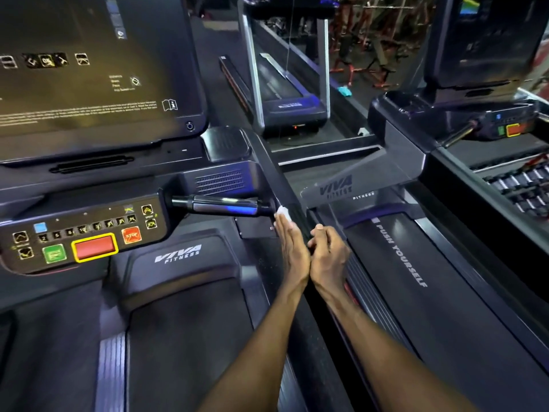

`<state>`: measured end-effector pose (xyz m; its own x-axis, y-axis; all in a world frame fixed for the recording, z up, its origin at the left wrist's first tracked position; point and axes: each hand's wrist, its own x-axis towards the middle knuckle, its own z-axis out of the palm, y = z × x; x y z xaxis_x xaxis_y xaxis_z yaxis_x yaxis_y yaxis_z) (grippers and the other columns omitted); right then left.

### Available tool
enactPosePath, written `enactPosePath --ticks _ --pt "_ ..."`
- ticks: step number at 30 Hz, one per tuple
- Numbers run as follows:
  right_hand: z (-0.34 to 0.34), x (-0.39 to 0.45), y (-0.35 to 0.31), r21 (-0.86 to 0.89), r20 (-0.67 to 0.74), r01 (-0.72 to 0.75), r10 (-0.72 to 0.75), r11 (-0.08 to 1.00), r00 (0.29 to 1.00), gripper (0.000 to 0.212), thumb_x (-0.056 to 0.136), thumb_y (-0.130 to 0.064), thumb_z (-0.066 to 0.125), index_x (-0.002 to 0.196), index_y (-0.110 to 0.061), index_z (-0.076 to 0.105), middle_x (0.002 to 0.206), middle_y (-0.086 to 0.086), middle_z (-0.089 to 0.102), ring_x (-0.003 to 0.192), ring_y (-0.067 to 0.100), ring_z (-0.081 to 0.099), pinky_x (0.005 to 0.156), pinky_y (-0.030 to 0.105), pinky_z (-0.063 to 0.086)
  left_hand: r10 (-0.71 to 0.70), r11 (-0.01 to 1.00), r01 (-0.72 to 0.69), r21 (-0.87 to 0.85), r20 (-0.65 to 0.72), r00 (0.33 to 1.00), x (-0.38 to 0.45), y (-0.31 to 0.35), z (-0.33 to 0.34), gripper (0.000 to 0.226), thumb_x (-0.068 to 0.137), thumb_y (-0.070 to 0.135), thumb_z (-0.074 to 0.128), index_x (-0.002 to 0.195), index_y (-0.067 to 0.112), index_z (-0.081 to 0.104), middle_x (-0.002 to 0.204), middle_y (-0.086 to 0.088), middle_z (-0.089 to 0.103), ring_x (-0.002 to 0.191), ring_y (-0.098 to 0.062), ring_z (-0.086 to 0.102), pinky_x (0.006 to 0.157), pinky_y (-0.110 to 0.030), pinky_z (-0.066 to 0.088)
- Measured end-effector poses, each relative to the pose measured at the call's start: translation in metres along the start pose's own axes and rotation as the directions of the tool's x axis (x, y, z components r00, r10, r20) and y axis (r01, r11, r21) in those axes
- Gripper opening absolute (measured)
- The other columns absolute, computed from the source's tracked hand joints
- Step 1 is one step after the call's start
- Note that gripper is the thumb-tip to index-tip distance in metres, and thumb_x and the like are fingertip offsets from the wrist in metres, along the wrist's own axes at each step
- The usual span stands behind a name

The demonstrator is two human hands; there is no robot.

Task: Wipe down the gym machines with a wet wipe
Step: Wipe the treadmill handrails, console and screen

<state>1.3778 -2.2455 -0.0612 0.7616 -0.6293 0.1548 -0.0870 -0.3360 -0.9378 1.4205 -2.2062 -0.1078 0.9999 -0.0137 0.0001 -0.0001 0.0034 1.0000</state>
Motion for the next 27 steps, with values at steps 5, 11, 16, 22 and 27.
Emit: enactPosePath --ticks 5,11,16,22,27 --pt "0.003 0.002 0.006 0.033 -0.008 -0.017 0.018 0.999 1.000 0.041 0.092 -0.055 0.042 0.074 -0.023 0.060 0.063 -0.003 0.064 0.062 0.027 0.062 0.069 0.058 0.052 -0.135 0.979 0.130 -0.156 -0.022 0.991 0.004 -0.019 0.004 0.071 0.103 0.057 0.016 0.157 0.012 0.014 0.164 -0.001 0.007 0.151 -0.010 0.005 0.124 -0.030 0.001" --pt "0.002 0.002 0.003 0.006 -0.004 0.003 -0.003 1.000 1.000 0.046 0.091 -0.058 0.040 0.073 -0.022 0.060 0.061 -0.006 0.063 0.062 0.027 0.062 0.069 0.058 0.052 -0.252 0.935 0.255 -0.245 0.045 0.967 -0.024 -0.019 0.007 0.092 0.089 0.076 0.022 0.157 0.014 0.020 0.162 0.004 0.010 0.149 -0.007 0.010 0.124 -0.032 0.007" --pt "0.003 0.002 0.003 0.015 -0.002 0.007 -0.006 1.000 1.000 0.046 0.091 -0.056 0.040 0.071 -0.019 0.060 0.062 -0.001 0.063 0.061 0.025 0.061 0.064 0.056 0.052 -0.359 0.900 0.330 -0.285 -0.057 0.932 0.004 -0.030 0.007 0.095 0.087 0.084 0.020 0.145 0.014 0.048 0.151 -0.005 0.044 0.140 -0.020 0.040 0.121 -0.042 0.025" --pt "0.001 0.000 0.002 0.015 -0.012 0.014 -0.014 1.000 1.000 0.046 0.091 -0.055 0.041 0.073 -0.018 0.062 0.063 -0.002 0.064 0.060 0.024 0.062 0.064 0.054 0.053 -0.310 0.910 0.290 -0.295 -0.022 0.951 -0.024 -0.010 0.006 0.096 0.086 0.082 0.024 0.154 0.014 0.028 0.161 0.002 0.019 0.148 -0.010 0.019 0.124 -0.035 0.013" --pt "0.003 0.001 0.001 0.020 -0.013 -0.003 0.003 1.000 1.000 0.044 0.090 -0.056 0.041 0.071 -0.022 0.062 0.062 -0.002 0.064 0.060 0.028 0.062 0.065 0.056 0.052 -0.264 0.927 0.232 -0.293 -0.072 0.962 -0.017 -0.022 0.010 0.087 0.093 0.076 0.020 0.156 0.015 0.024 0.163 -0.001 0.016 0.149 -0.009 0.014 0.125 -0.033 0.010"
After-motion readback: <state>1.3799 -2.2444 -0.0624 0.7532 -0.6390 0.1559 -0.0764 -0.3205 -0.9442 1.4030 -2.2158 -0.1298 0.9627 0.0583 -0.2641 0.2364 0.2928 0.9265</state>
